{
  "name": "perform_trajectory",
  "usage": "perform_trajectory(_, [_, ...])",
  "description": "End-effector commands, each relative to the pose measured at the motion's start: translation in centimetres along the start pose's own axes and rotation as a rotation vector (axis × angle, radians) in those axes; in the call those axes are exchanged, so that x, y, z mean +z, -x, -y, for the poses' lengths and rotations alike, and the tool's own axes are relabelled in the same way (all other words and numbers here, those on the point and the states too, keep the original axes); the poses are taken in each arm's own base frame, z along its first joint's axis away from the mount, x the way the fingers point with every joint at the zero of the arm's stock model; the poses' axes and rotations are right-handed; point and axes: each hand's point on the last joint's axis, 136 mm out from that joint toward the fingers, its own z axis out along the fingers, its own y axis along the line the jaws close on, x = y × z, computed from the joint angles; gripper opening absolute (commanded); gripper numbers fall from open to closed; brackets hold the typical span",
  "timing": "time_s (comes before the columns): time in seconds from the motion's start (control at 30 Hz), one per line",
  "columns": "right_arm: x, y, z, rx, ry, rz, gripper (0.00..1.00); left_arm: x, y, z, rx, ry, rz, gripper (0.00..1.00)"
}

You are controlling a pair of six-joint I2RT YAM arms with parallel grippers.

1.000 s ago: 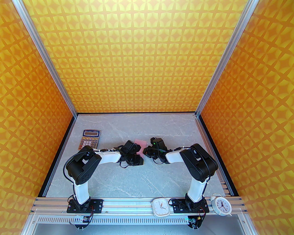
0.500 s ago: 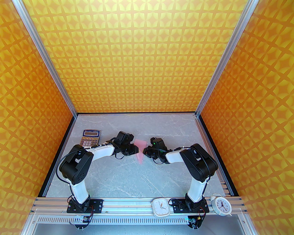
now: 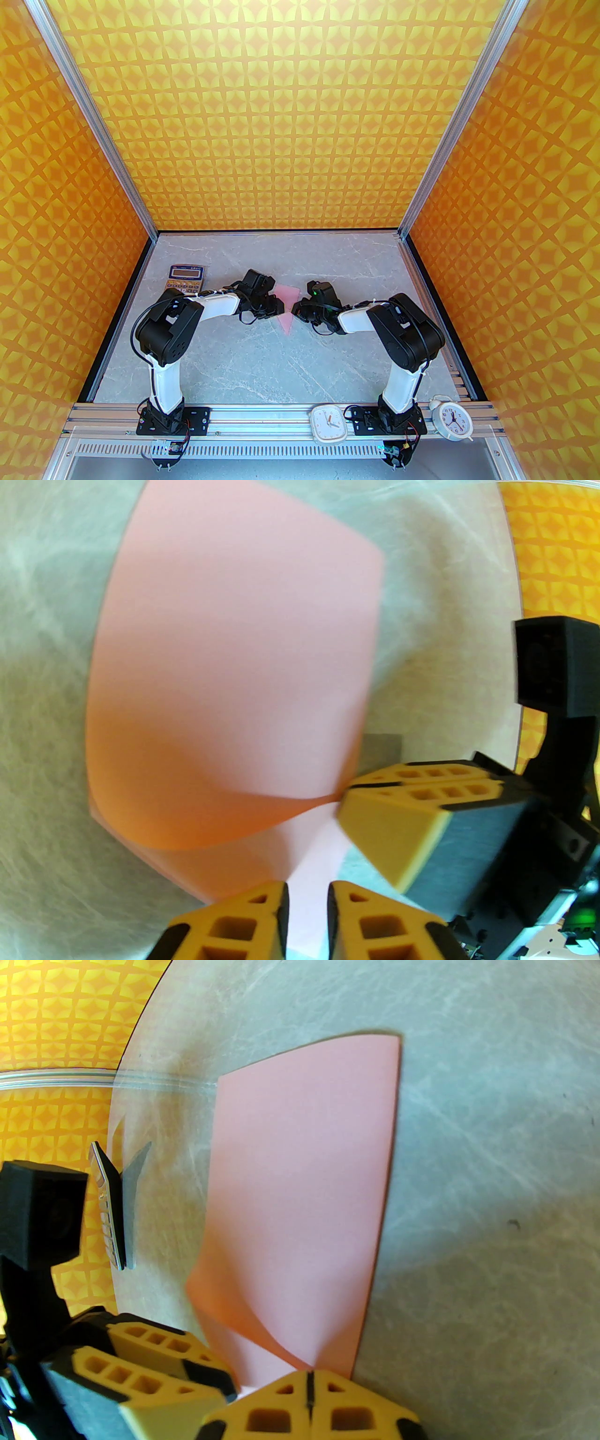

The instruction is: Fold a paper plane with a square sheet of paper (fold left side to right side)

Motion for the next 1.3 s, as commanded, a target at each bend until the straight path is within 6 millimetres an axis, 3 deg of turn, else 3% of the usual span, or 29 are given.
perform_trajectory(0.0, [0.7, -0.9, 2.4, 0.016, -0.071, -0.023, 0.0, 0.6, -0.6, -1.9, -0.022, 0.071, -0.022, 0.2])
perform_trajectory(0.13, [0.7, -0.9, 2.4, 0.017, -0.071, -0.024, 0.0, 0.3, -0.7, -2.2, -0.021, 0.089, -0.022, 0.2])
perform_trajectory(0.33, [0.7, -1.0, 2.5, 0.016, -0.073, -0.027, 0.0, -1.5, 1.5, 0.8, 0.028, 0.028, 0.045, 0.23])
perform_trajectory(0.47, [0.7, -1.1, 2.6, 0.019, -0.076, -0.028, 0.0, -2.0, 2.7, 1.7, 0.025, -0.004, 0.069, 0.24])
perform_trajectory(1.13, [0.6, -0.8, 2.0, 0.01, -0.065, -0.027, 0.0, 0.6, 1.9, -2.6, -0.037, 0.065, 0.012, 0.21])
perform_trajectory(1.2, [0.1, -0.5, 1.8, 0.0, -0.076, -0.019, 0.11, 0.7, 1.8, -2.7, -0.043, 0.066, 0.012, 0.21])
perform_trajectory(1.27, [-0.7, -0.1, 1.4, -0.016, -0.09, 0.005, 0.13, 0.8, 1.7, -2.7, -0.041, 0.066, 0.009, 0.21])
